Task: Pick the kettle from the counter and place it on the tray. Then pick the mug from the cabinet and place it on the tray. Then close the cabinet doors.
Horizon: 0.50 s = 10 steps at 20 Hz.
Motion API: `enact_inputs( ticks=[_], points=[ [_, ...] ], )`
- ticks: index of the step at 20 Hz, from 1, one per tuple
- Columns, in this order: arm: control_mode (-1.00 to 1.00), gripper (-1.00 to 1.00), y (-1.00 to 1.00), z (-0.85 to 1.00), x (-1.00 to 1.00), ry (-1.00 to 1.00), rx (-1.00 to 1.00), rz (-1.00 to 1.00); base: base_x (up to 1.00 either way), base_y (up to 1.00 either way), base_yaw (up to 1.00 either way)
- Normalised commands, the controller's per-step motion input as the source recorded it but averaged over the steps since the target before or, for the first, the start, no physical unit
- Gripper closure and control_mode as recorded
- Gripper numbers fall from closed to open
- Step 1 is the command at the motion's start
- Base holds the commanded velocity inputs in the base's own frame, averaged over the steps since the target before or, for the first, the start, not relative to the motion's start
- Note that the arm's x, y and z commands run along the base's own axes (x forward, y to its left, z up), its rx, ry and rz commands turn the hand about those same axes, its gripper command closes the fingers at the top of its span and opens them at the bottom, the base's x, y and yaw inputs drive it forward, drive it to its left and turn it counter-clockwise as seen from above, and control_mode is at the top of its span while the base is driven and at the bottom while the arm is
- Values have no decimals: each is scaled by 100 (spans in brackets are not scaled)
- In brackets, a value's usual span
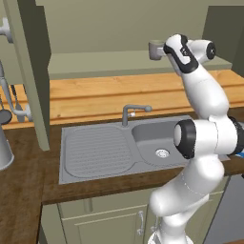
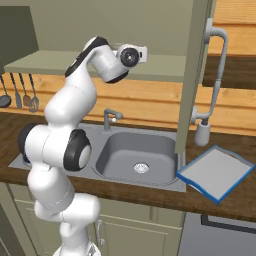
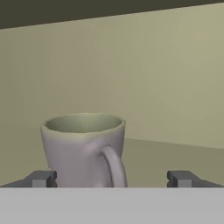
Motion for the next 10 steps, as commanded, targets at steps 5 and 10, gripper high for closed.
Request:
enact_inputs(
  ticks=[5,10],
  points=[
    [-100,-100,10,0,15,0,0,0,0,0,0],
    [-100,100,11,0,6,0,-1,0,0,0,0]
  ],
)
